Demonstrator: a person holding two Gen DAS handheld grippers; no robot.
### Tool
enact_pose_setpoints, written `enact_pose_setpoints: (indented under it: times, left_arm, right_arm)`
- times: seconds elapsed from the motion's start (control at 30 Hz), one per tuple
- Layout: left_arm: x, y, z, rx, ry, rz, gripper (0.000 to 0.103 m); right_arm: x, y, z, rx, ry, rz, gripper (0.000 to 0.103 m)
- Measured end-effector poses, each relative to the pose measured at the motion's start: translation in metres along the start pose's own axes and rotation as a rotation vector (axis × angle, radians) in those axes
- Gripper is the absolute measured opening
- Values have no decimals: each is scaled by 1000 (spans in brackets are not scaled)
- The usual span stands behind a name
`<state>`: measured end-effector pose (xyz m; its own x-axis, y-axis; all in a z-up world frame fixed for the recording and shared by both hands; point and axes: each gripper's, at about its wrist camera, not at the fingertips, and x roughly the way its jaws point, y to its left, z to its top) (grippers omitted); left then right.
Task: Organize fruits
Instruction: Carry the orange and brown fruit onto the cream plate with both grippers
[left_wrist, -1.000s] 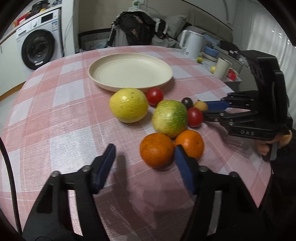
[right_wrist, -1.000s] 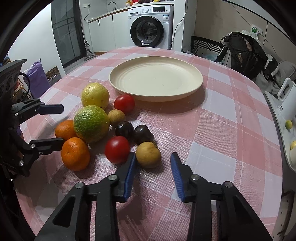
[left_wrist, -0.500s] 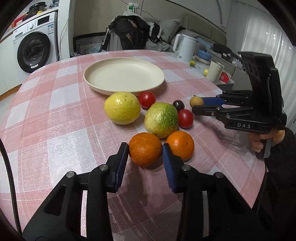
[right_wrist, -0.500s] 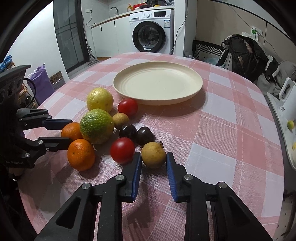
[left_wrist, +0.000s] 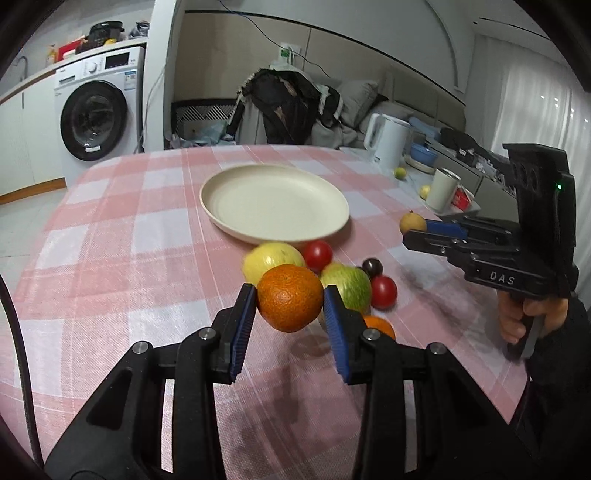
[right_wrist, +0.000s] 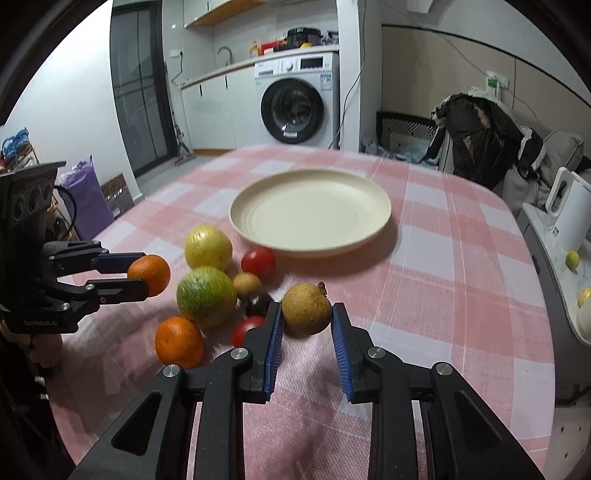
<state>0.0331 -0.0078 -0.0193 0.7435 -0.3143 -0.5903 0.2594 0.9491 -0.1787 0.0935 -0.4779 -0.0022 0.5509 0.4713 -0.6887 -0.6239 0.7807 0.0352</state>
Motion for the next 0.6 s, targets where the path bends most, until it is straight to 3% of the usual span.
enact_pose_setpoints:
  times: [0.23, 0.6]
  left_arm:
    - [3, -3, 16, 16, -40, 46, 34]
    - [11, -6, 49, 10, -88, 70, 34]
  right_arm:
    - [-7, 3, 12, 31, -69, 7, 27]
    - [-3, 1, 31, 53, -90, 29, 27]
